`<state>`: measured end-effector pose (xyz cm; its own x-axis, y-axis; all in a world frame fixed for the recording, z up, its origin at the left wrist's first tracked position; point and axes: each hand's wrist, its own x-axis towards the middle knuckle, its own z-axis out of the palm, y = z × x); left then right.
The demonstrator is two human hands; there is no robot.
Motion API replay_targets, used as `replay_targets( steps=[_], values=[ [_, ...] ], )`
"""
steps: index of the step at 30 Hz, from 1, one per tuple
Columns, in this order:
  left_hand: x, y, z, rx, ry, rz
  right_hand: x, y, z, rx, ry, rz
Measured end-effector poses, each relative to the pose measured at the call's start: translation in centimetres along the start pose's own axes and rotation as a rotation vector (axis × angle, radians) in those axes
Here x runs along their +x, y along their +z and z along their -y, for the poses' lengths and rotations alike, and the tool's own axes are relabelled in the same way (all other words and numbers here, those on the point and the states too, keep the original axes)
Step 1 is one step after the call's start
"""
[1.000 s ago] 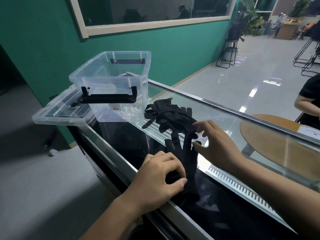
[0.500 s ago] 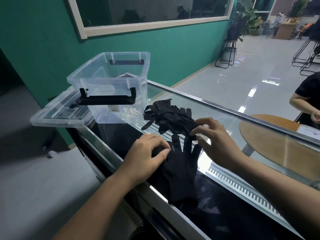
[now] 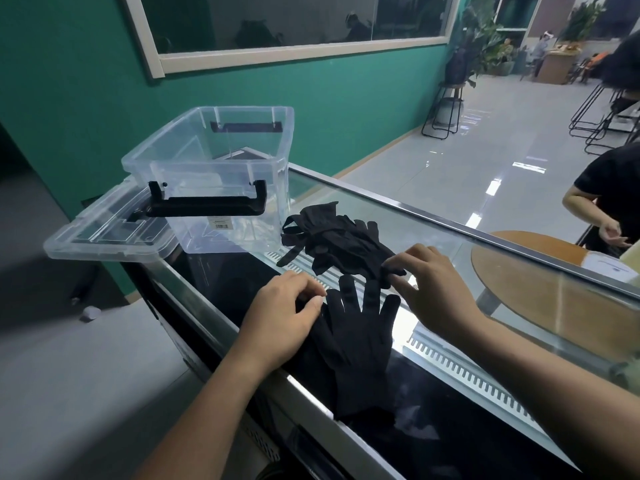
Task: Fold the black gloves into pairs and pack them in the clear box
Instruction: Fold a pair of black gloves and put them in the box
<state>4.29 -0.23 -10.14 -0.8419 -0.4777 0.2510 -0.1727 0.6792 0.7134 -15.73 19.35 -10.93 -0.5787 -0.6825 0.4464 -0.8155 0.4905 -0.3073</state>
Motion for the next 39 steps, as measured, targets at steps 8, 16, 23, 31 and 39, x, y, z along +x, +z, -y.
replay_targets(
  steps=[8, 16, 23, 31, 39],
  values=[
    [-0.3, -0.3, -0.3, 0.012, 0.008, 0.009, 1.9, 0.2, 1.0, -0.062, -0.06, -0.04],
    [-0.2, -0.6, -0.5, -0.146, -0.052, -0.039, 4.6, -4.3, 2.9, 0.809, 0.335, -0.055],
    [0.6, -1.5, -1.8, -0.312, -0.069, -0.147, 4.5, -7.1, 5.0, 1.402, 0.387, 0.052],
    [2.0, -3.0, -6.5, -0.374, 0.125, -0.206, 4.0, -7.2, 6.4, 1.51, 0.299, 0.184],
    [3.2, -4.7, -8.0, -0.088, 0.29, -0.097, 3.3, -7.6, 7.1, 1.081, 0.056, 0.212]
  ],
)
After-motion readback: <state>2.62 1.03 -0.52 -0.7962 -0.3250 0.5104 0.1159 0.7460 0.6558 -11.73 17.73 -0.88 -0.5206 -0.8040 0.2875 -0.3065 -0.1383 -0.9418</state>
